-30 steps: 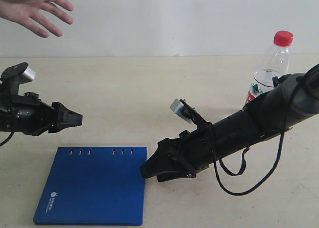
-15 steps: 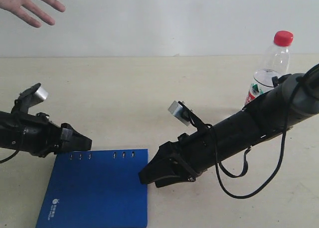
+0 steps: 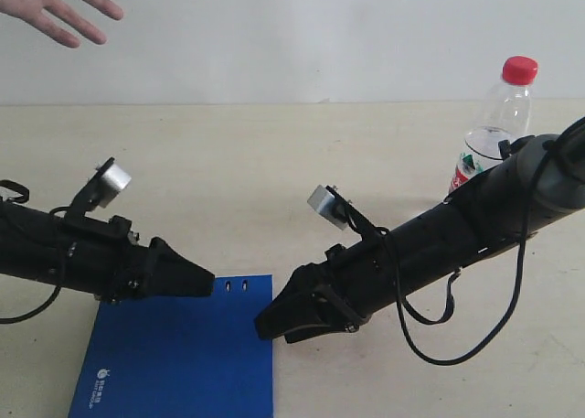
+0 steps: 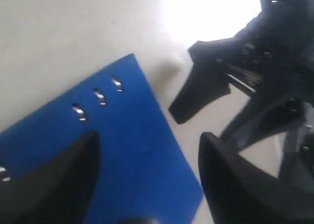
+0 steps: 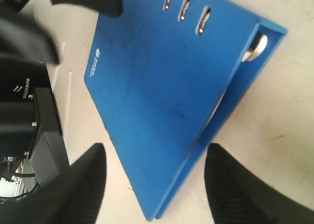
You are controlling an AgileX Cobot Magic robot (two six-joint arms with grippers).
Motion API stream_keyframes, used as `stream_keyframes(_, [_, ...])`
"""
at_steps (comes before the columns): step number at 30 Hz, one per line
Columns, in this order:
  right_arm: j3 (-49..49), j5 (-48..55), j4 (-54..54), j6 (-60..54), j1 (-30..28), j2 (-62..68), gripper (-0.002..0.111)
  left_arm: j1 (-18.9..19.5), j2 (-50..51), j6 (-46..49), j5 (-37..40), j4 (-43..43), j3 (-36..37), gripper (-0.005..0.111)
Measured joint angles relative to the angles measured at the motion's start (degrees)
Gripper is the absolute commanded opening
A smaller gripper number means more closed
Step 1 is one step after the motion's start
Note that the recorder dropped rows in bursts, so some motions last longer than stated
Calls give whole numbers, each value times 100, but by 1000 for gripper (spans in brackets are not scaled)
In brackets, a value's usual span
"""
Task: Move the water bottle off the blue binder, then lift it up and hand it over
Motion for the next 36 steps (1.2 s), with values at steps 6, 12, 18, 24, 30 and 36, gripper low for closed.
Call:
stream_keyframes(6, [0,0,0,0,0,0,53,219,-419,-428,-1393,172,0,56])
stream_keyframes(12, [0,-71,0,-49,0,0,53,432,-845,-1668,-1699,1145,0,56])
stream_keyframes(18, [0,-466,0,-112,0,0,53,446,-848,-2113,-1191,1556,311,56])
stream_keyframes(24, [0,-476,10,-153,0,0,53,446,-848,-2154,-1369,1583,478,56])
stream_keyframes(30, [0,-489,21,-166,0,0,53,446,-1140,-2499,-2207,1728,488,56])
stream_keyframes(36, [0,-489,21,-177,0,0,53,446,-1234,-2981,-2644,2099,630,56])
